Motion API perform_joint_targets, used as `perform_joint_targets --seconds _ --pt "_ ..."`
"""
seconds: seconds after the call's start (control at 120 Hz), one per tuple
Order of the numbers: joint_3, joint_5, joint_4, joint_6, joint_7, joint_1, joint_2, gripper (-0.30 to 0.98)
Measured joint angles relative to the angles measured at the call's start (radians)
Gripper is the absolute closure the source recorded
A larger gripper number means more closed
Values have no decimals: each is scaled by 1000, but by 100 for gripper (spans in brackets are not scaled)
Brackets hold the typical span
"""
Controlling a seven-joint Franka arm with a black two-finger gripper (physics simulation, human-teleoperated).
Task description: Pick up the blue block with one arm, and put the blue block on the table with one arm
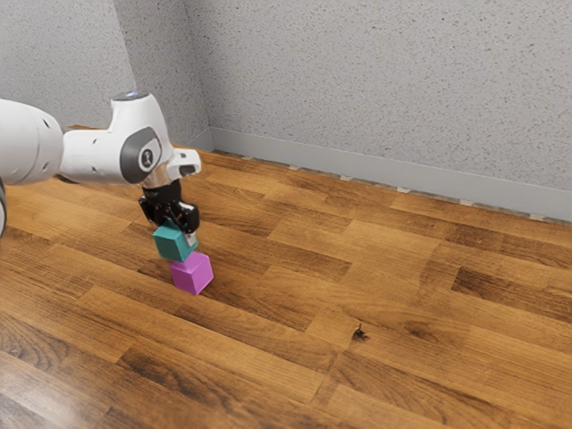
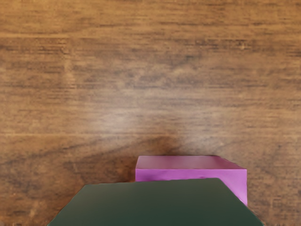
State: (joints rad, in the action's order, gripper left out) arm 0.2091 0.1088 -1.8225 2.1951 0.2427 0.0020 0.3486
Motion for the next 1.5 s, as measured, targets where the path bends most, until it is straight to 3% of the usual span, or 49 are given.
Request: perform_joint_targets --seconds 0.25,0.475,0.85,1.192,1.375,1.5 --pt "94 -19 -31 -37 1 3 -17 30" --pt "105 7 -170 37 6 3 -23 30" --pt "106 46 -235 138 9 4 -24 30" --pt "119 65 -237 163 24 4 -40 7" --pt "92 58 -186 81 18 5 -198 3" --pt "54 -5 17 -45 -3 2 -213 2"
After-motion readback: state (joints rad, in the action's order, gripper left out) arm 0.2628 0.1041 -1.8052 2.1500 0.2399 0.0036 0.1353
